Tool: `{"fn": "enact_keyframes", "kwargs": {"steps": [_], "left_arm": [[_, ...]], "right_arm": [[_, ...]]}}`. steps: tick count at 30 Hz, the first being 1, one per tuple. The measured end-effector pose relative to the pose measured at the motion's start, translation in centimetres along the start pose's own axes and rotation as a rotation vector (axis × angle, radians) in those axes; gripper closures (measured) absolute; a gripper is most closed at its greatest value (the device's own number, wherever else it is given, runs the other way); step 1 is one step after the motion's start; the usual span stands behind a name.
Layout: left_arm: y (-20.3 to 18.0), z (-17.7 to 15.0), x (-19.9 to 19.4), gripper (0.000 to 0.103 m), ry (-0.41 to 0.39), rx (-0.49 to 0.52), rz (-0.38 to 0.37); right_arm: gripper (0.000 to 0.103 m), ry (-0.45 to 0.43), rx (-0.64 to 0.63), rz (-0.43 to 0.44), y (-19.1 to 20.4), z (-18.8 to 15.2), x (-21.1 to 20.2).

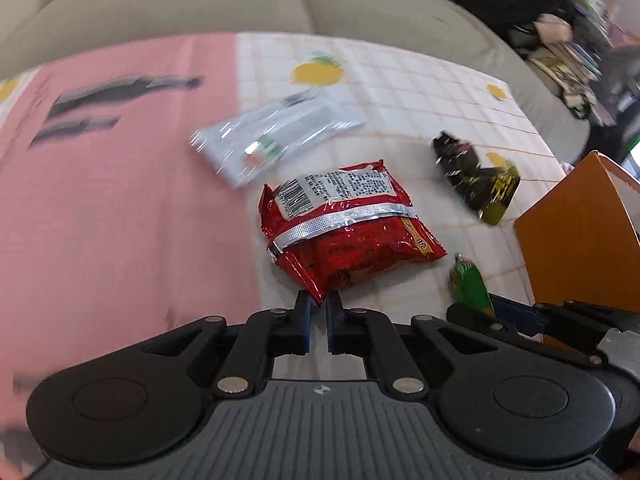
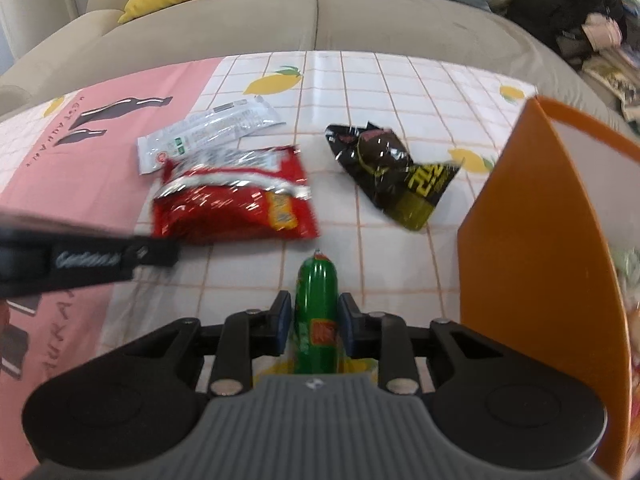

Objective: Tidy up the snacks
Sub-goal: 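Grasp the red chip bag with the left tool while the right tool grasps the green sausage stick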

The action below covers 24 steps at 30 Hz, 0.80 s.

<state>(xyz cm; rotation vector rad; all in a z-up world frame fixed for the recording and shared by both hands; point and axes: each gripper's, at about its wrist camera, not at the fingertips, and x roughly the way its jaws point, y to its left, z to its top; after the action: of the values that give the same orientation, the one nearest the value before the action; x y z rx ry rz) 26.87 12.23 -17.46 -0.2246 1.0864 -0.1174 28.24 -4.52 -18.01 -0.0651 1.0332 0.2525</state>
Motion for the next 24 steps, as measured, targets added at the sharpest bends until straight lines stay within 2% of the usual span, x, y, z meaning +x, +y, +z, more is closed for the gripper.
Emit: {"fn": "enact_keyframes", "kwargs": {"steps": [8,10,15,19,21,23,24], "left_arm": [[1.3,-4.8,-3.5,0.096,0.052,-0.177,0.04],[1.3,-6.0,-4.0,0.096,0.077,-0.217,0.021],[0.5,-8.1,-4.6,0.096,0.14,-0.259,-0.033],[-0.5,-9.0,-4.6,0.093,0.194,-0.251,-0.082],[-0.8,-8.9,-5.2,0.084,0.188,-0.221,-0.084],[-1.1,-8.7,-6.2,0.065,0.153,-0.178,-0.067],[-1.2,-8.4,-6.7,0.06,0.13,-0.151,-0.052]], "right_arm": [[0.08,0.029,0.057,0.068,1.3,-2.6,-1.8],[0.08,0.037,0.055,0.087,1.5,-3.1,-2.2],[0.094,0.062,0.055,0.113,1.5,-4.4,-3.0],[0.098,0.089,0.063,0.129,1.2,-5.5,-3.8],[0.096,0.084,0.073,0.129,0.9,-5.8,-4.2],[0.092,0.068,0.086,0.126,0.5,-5.8,-4.6],[0.092,0.056,0.089,0.127,0.3,-5.6,-4.8]]}}
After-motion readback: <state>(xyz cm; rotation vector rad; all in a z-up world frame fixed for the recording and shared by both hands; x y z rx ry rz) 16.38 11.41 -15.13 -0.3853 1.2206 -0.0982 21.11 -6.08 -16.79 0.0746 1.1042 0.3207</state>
